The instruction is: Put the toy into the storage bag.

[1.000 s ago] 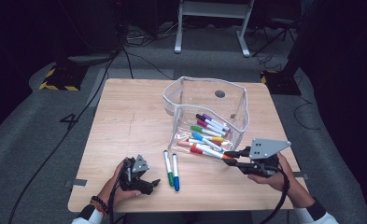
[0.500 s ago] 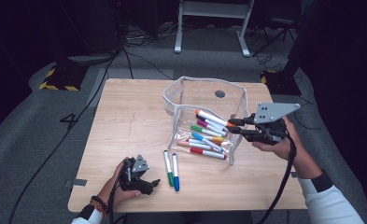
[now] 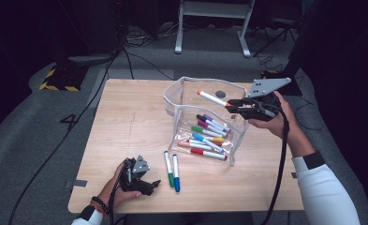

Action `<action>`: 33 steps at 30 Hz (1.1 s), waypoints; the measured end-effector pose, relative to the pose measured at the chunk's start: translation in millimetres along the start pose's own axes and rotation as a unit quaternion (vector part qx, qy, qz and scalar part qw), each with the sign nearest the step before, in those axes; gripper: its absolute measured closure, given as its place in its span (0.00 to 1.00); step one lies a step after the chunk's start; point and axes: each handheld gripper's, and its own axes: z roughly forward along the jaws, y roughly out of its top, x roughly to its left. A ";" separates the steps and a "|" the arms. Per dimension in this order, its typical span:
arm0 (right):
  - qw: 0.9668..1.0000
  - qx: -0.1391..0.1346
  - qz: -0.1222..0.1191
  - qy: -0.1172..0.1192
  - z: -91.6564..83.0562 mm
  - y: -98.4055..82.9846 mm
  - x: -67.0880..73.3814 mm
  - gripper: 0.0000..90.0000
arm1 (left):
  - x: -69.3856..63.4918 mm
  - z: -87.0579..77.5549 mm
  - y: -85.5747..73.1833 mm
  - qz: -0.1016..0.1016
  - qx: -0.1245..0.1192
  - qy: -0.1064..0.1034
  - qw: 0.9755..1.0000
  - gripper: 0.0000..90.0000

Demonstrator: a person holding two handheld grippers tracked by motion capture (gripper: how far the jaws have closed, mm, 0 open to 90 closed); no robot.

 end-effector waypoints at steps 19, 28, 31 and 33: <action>0.992 0.120 0.011 0.030 69.6 -3.8 -28.7 0.83 | 0.1 0.0 0.0 0.000 0.000 0.000 1.000 0.11; 0.978 0.191 0.018 0.081 83.6 -8.2 -23.5 0.83 | 0.1 0.0 0.0 0.000 0.000 0.000 1.000 0.11; 0.979 0.190 0.017 0.073 81.0 -8.9 -22.5 0.74 | 0.1 0.0 0.0 0.001 0.000 0.000 1.000 0.11; 0.983 0.175 0.029 0.052 76.6 -9.2 -25.3 0.70 | 0.1 0.0 0.0 0.001 0.000 -0.001 1.000 0.11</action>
